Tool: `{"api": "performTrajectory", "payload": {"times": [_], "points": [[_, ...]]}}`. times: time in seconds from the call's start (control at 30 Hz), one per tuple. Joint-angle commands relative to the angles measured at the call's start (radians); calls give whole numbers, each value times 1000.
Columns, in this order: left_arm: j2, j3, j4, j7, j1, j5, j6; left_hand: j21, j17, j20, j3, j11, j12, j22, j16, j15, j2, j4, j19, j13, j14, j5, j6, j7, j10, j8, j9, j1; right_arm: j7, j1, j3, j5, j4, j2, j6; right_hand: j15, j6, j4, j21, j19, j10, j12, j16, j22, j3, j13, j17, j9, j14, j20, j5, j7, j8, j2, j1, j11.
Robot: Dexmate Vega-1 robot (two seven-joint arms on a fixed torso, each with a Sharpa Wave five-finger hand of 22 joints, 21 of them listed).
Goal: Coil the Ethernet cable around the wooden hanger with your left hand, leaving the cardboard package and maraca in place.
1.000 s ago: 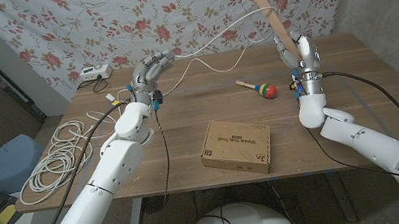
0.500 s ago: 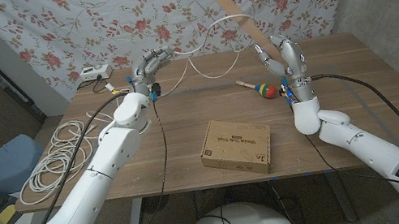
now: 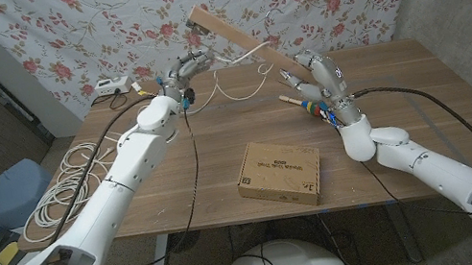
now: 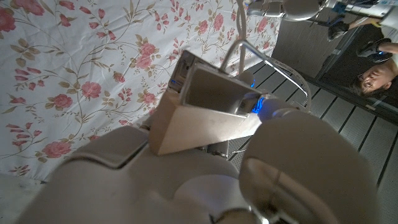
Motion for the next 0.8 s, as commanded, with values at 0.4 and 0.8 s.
{"api": "performTrajectory", "payload": {"times": [0.4,0.8], "points": [[6,104,40,-99,-209,97,140,13,9,4,-2,-49,3,-1,-5,-84,24,2,-8,331,13,-2,13,19,66,3,5,29,174,102,-220,61,-4,-95,-99,-115,-1,7,-15,14,-17,95,-1,3,8,31,3,-6,-6,-45,9,2,12,194,-203,-6],[69,90,-99,-82,-227,133,252,18,13,6,-4,-48,2,-2,-7,-84,26,2,-10,337,15,-4,12,21,67,3,8,34,256,146,-253,127,79,-63,-164,-114,-3,5,-26,13,-19,94,-1,4,8,31,3,-10,-10,-46,11,4,19,194,-206,-1]]}}
